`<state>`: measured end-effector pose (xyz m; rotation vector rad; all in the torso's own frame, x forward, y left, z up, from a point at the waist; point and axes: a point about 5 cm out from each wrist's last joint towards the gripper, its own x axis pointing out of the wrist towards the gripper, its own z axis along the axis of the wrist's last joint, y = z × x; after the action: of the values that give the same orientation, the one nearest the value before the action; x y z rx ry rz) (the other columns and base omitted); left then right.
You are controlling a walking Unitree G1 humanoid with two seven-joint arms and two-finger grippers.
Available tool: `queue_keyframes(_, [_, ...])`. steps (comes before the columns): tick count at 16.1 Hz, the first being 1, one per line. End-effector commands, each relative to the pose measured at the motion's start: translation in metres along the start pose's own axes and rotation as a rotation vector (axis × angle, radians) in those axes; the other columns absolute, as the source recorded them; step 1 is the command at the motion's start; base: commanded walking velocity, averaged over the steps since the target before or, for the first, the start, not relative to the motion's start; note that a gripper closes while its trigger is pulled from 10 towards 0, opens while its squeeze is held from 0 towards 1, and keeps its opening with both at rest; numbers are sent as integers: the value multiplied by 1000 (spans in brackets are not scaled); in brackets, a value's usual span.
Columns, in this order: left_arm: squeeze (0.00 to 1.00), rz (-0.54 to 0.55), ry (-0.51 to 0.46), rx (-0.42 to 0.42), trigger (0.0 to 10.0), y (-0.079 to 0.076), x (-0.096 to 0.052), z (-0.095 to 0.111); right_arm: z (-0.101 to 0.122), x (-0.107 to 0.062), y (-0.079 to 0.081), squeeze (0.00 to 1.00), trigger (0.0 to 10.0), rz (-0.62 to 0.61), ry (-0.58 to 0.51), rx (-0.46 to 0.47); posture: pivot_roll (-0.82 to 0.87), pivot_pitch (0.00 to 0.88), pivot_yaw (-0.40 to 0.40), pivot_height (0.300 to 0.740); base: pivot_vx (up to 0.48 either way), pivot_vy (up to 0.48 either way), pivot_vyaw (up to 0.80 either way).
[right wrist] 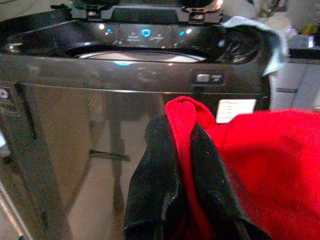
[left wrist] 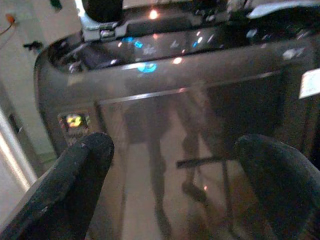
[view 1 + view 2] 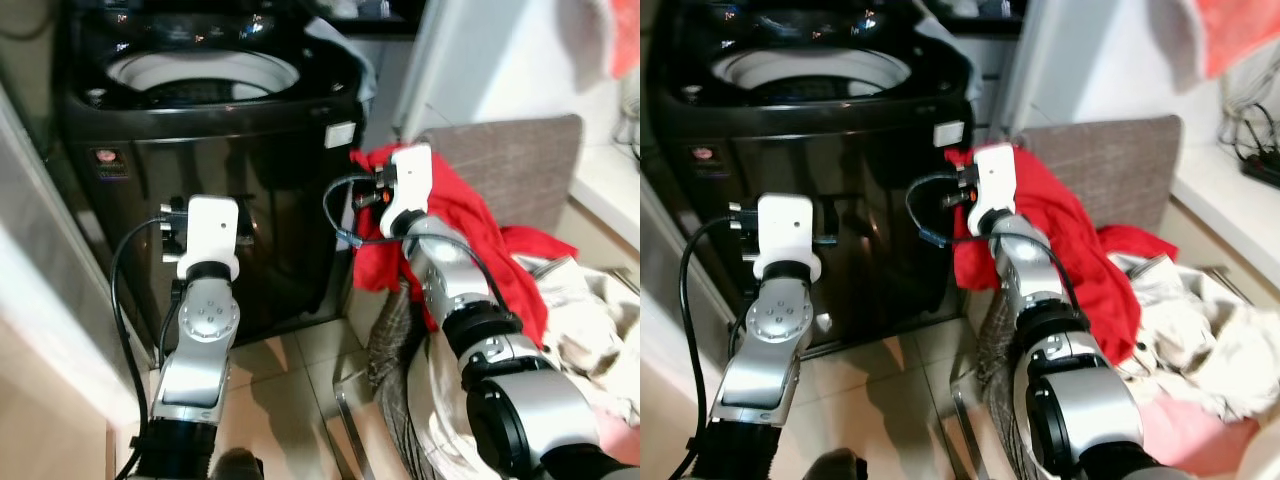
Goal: Clothes washing
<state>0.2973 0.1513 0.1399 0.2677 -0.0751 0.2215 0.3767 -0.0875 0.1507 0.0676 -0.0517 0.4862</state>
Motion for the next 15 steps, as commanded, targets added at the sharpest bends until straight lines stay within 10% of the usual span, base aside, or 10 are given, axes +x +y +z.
queue_keyframes(1, [0,8,27,-6,10000,6,-3,-10,4,-3,-6,0,0,-15,-27,14,96,9,-92,740,0,0,519])
queue_keyframes(12, [0,79,26,89,10000,16,2,-9,-14,-4,7,318,0,46,-9,93,131,0,-84,740,0,0,474])
queue_keyframes(15, [0,67,2,86,10000,17,11,-2,29,14,44,314,0,199,-191,103,122,0,-70,740,0,0,429])
